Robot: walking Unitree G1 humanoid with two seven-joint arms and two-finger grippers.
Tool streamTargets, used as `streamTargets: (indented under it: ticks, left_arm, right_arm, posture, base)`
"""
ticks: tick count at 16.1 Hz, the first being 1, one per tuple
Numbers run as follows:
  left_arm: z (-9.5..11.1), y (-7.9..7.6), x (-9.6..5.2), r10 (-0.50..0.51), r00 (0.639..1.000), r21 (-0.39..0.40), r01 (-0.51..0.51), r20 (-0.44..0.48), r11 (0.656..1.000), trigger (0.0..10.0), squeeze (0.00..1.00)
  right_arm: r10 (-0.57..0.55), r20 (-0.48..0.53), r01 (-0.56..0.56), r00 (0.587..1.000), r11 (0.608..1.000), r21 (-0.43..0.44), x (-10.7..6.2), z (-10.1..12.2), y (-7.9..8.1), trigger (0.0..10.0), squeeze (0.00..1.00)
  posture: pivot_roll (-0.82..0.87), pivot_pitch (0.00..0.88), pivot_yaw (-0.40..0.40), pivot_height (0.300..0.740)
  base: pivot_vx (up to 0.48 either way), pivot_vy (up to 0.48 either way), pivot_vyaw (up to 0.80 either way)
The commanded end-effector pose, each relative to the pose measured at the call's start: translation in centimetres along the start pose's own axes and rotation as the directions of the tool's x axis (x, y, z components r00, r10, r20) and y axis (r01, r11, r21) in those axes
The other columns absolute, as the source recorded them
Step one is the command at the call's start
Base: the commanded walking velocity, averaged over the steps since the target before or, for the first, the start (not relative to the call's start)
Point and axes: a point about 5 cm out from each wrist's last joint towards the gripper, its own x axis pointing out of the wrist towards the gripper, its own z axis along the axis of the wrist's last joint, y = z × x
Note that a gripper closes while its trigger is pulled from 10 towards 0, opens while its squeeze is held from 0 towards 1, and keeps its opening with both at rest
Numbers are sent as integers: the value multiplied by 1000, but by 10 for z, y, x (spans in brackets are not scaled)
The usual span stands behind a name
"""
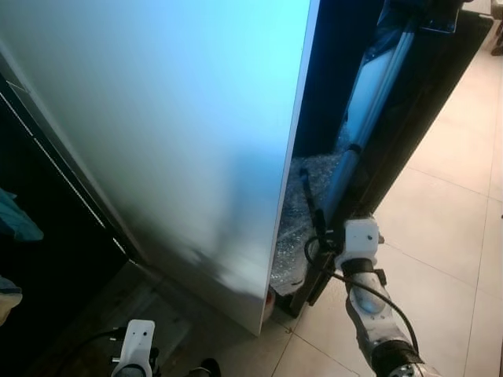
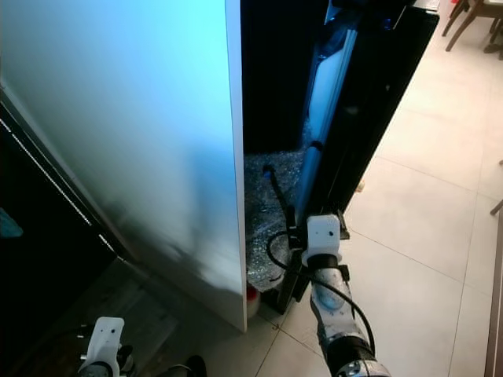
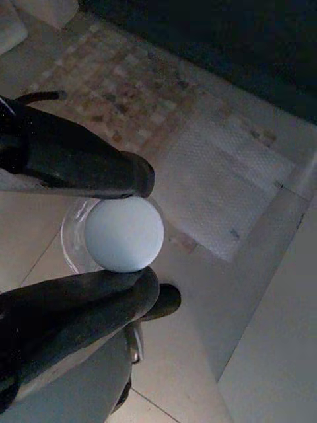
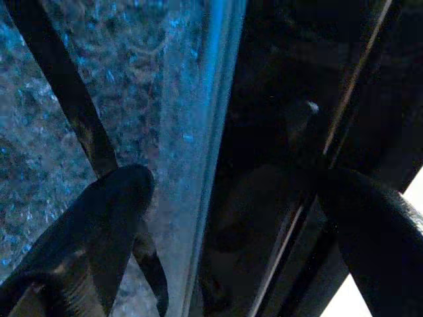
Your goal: Restocking fridge
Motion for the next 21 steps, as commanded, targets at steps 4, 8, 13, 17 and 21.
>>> streamTargets:
  ticks: [4,8,13,17,21]
  left_arm:
    - [-9,5,-2,12,1000,4,-12,-20,1000,10000,0]
    - [-10,4,-3,11,1000,3,-11,-20,1000,10000,0]
    - [-10,-1,-3,5,1000,5,-5,-27,1000,10000,0]
    - [-10,-1,-2,4,999,8,-3,-33,1000,10000,0]
    - [-10,0,-3,3,999,10,-3,-37,1000,10000,0]
  right_arm:
    - [-71,-29,70,997,997,-35,-4,-6,-10,10000,0]
    - [-205,-33,201,978,976,-83,-3,-4,-32,10000,0]
    - [-338,-138,323,931,939,-121,-14,-22,-53,10000,0]
    - [-483,-346,469,804,874,-128,-46,-58,-77,10000,0]
    - [-495,-485,479,721,862,-167,-76,-84,-81,10000,0]
  posture:
    - [-68,117,27,740]
    - [-70,119,28,740]
    - [-68,118,29,740]
    - [-69,118,29,740]
    - [-66,118,30,740]
  base:
    - [0,0,0]
    - [0,0,0]
    - [0,0,0]
    - [0,0,0]
    - [0,0,0]
